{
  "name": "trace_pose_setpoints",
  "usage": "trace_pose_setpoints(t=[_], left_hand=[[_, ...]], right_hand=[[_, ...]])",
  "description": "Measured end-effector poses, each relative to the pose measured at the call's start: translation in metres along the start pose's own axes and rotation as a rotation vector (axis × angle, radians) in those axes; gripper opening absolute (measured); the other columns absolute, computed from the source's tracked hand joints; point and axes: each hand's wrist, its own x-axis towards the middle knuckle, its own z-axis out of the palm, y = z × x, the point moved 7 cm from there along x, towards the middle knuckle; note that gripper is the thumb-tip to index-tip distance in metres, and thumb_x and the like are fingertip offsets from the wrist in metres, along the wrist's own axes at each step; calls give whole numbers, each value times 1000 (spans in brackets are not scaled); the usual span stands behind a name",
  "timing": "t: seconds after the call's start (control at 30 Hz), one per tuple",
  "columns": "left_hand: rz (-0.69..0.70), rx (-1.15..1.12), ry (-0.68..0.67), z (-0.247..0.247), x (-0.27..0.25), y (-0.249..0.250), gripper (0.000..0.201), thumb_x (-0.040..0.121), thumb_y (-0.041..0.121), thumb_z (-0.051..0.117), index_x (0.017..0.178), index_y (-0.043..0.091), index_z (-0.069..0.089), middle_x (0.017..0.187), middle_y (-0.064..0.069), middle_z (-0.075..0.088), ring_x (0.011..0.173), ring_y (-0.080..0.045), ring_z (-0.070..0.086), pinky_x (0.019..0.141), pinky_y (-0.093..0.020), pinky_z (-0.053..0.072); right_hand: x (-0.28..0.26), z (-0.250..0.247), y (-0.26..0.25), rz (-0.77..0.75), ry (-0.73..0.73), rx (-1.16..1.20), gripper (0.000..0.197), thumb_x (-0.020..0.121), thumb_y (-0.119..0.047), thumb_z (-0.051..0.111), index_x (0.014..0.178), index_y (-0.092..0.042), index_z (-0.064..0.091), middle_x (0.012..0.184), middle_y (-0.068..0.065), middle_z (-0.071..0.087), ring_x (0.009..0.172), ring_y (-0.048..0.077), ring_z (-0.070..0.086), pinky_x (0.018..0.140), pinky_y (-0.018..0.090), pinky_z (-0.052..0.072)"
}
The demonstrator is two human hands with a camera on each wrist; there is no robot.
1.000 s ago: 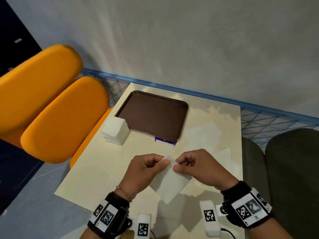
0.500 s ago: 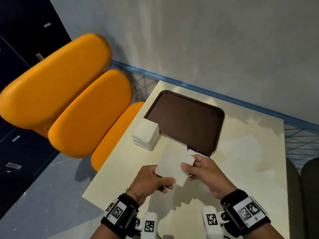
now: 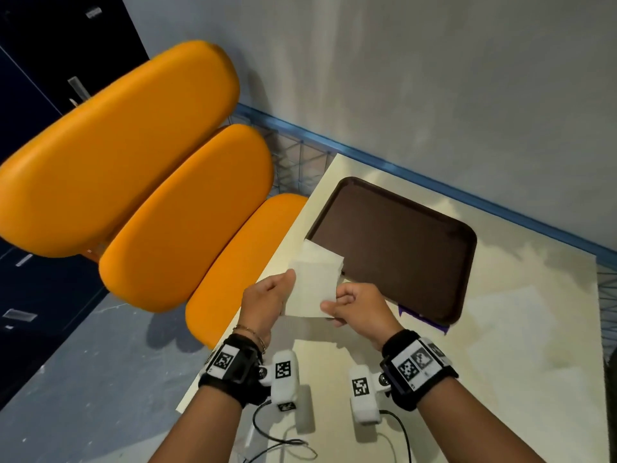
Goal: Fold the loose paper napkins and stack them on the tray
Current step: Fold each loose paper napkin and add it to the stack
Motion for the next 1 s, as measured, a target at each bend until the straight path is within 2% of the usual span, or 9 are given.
trace_pose_setpoints(t=[0.07, 0.13, 0.27, 0.37, 0.43, 0.53, 0.73, 0.87, 1.0], left_hand=[[95, 88, 73, -1, 16, 11, 23, 90, 42, 77, 85, 19, 81, 89, 2, 79, 82, -17, 65, 81, -40, 59], [155, 176, 84, 5, 32, 21, 20, 91, 42, 76, 85, 24, 80, 82, 8, 77, 79, -16, 65, 78, -37, 59], [125, 273, 34, 14, 58, 27, 22, 85, 46, 80, 98, 29, 77, 84, 10, 74, 77, -13, 66, 73, -29, 55], [132, 350, 1, 16, 68, 24, 18, 87, 30, 82, 103, 23, 78, 85, 4, 77, 78, -13, 69, 67, -21, 50], [138, 376, 22, 15, 72, 21, 16, 87, 25, 82, 102, 21, 80, 89, 5, 78, 83, -14, 70, 70, -22, 53], [156, 416, 58, 16, 75, 18, 19, 86, 26, 83, 104, 22, 81, 91, 7, 78, 88, -13, 71, 79, -27, 57], [204, 482, 117, 13, 77, 13, 15, 86, 27, 84, 99, 23, 79, 84, 8, 75, 83, -13, 69, 77, -27, 54], [204, 488, 130, 11, 76, 12, 13, 86, 26, 84, 98, 23, 79, 85, 8, 74, 80, -9, 68, 69, -23, 51], [193, 504, 160, 8, 76, 10, 14, 87, 28, 83, 99, 21, 79, 88, 6, 75, 85, -14, 69, 66, -21, 50]], right_hand=[[12, 6, 0, 15, 43, 34, 11, 88, -13, 84, 86, -6, 76, 84, 11, 80, 81, 28, 78, 85, 48, 64], [21, 10, 3, 45, 77, 88, 11, 88, -16, 84, 82, -11, 77, 86, 11, 81, 82, 32, 79, 82, 47, 64], [32, 9, 12, 156, 176, 228, 14, 91, -19, 82, 90, -7, 78, 73, 5, 76, 58, 16, 66, 63, 43, 58], [43, 6, 21, 203, 238, 262, 18, 88, -23, 85, 91, -7, 78, 80, 8, 79, 62, 19, 67, 65, 47, 58], [47, 6, 26, 213, 246, 248, 16, 86, -25, 87, 88, -11, 80, 80, 7, 80, 64, 20, 68, 68, 49, 61], [52, 7, 32, 227, 257, 215, 18, 83, -27, 89, 87, -13, 79, 79, 7, 80, 64, 19, 69, 67, 47, 63], [57, 6, 39, 223, 309, 229, 27, 73, -26, 93, 87, -11, 76, 79, 7, 81, 59, 19, 70, 58, 34, 55], [60, 4, 41, 226, 327, 210, 27, 73, -21, 96, 85, -11, 74, 77, 6, 80, 54, 16, 67, 57, 36, 57], [61, 3, 41, 231, 347, 202, 30, 72, -19, 98, 86, -11, 73, 72, 7, 79, 52, 16, 64, 60, 41, 60]])
